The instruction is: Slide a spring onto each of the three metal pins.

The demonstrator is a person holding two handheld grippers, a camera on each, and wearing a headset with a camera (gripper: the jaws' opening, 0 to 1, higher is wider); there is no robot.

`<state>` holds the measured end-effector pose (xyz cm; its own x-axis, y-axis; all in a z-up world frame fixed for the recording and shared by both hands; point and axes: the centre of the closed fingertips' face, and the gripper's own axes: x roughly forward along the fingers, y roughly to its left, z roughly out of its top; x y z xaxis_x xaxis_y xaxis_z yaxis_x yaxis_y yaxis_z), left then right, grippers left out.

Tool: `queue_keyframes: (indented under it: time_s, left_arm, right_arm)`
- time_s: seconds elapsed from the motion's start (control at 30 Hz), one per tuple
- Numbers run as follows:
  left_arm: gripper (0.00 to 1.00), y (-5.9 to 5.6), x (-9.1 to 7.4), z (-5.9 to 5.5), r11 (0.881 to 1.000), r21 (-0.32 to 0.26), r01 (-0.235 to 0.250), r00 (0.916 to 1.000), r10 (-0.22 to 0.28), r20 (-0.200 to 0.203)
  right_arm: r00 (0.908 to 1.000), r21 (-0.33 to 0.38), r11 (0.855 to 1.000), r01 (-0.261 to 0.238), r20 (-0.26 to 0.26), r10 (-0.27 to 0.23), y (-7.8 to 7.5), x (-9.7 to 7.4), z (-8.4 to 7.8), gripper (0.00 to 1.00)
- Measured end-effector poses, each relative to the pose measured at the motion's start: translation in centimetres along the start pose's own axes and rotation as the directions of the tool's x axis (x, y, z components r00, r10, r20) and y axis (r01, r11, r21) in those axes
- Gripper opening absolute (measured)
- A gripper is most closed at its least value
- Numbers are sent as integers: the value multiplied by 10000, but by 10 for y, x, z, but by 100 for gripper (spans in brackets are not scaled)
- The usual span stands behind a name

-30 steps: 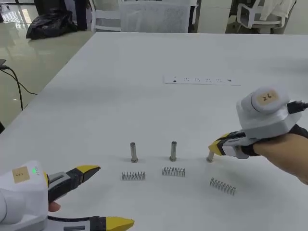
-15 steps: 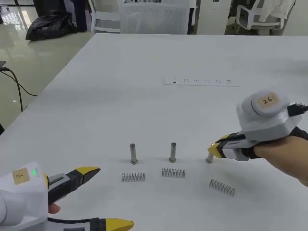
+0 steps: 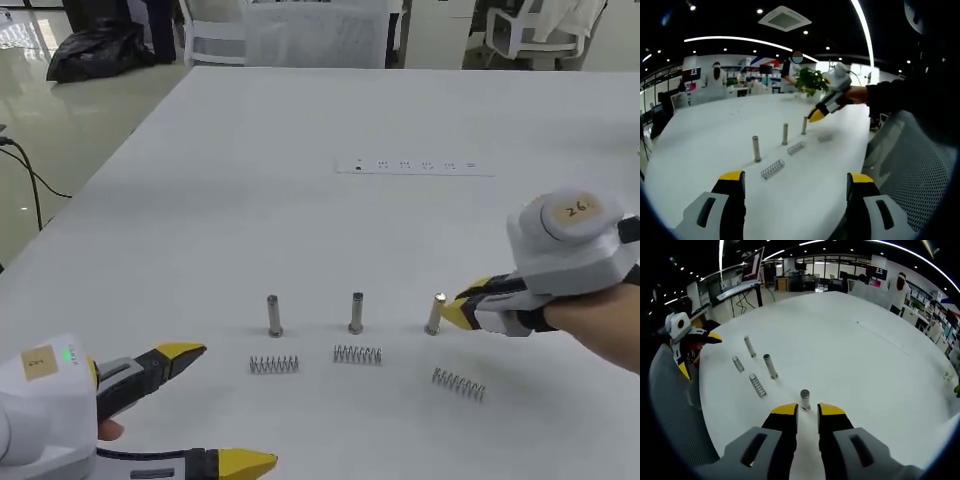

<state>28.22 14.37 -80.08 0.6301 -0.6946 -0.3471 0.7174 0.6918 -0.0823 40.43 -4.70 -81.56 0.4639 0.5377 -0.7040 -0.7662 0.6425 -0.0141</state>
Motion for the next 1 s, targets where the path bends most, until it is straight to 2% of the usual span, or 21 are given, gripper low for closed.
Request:
queue_keyframes:
  time_s: [0.27,0.43,0.6,0.83,1.0]
  left_arm:
    - [80,-1,1,1,10000,-13,30,10000,-30,43]
    - [80,-1,1,1,10000,17,58,10000,-58,36]
    - [80,-2,1,1,10000,26,81,10000,-81,37]
    - [80,-3,2,1,9999,41,119,9999,-119,16]
    - [80,-3,1,2,9999,67,128,9999,-128,9]
  right_arm:
    - [9999,-89,9999,-78,-73,77,5,-10,-9,14]
    - [9993,-213,9992,-337,-163,333,12,-13,-13,14]
    - [9937,-455,9946,-930,-665,898,26,-15,-28,14]
    - [9857,-652,9894,-1296,-1173,1214,34,-16,-43,14]
    - [9760,-885,9833,-1590,-1645,1430,40,-14,-53,13]
